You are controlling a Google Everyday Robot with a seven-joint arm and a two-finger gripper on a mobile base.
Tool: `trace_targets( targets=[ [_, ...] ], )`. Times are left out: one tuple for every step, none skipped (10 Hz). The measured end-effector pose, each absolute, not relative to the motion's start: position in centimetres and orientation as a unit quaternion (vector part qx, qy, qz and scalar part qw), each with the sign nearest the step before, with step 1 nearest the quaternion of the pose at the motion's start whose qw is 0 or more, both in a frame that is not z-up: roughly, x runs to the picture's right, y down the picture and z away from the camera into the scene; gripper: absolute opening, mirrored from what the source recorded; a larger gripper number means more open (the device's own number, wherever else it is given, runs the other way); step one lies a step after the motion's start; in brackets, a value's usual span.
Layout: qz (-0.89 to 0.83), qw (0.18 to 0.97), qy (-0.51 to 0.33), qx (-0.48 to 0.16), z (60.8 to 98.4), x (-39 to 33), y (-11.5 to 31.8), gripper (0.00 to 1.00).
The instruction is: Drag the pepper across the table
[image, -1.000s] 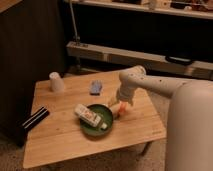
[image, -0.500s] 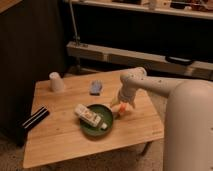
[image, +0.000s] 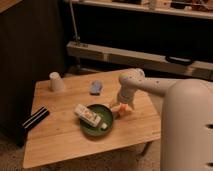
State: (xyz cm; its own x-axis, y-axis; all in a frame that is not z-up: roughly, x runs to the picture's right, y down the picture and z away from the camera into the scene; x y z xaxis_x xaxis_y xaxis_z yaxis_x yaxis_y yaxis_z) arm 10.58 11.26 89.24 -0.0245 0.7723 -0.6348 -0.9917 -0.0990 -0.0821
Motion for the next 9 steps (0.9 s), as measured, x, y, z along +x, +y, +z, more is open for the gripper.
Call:
trace_targets(
  targets=[
    [0.688,0.64,0.199,-0.277,89.5,10.5,11.3,0.8],
    [0.689,0.64,0.198,-0.278,89.6,10.4,11.2,0.78],
    [0.689,0.64,0.197,-0.278,89.8,10.4,11.1,0.7],
    [0.688,0.64,0.198,-0.279,89.9,10.4,11.1,0.62],
    [0.687,0.64,0.199,-0.281,90.0,10.4,11.1,0.59],
    [0.687,0.639,0.2,-0.282,90.1,10.4,11.0,0.59],
    [0.686,0.639,0.202,-0.284,90.3,10.4,11.0,0.59],
    [0.685,0.639,0.202,-0.286,90.4,10.4,10.9,0.59],
    [0.684,0.638,0.204,-0.288,90.5,10.3,10.9,0.59]
  ],
)
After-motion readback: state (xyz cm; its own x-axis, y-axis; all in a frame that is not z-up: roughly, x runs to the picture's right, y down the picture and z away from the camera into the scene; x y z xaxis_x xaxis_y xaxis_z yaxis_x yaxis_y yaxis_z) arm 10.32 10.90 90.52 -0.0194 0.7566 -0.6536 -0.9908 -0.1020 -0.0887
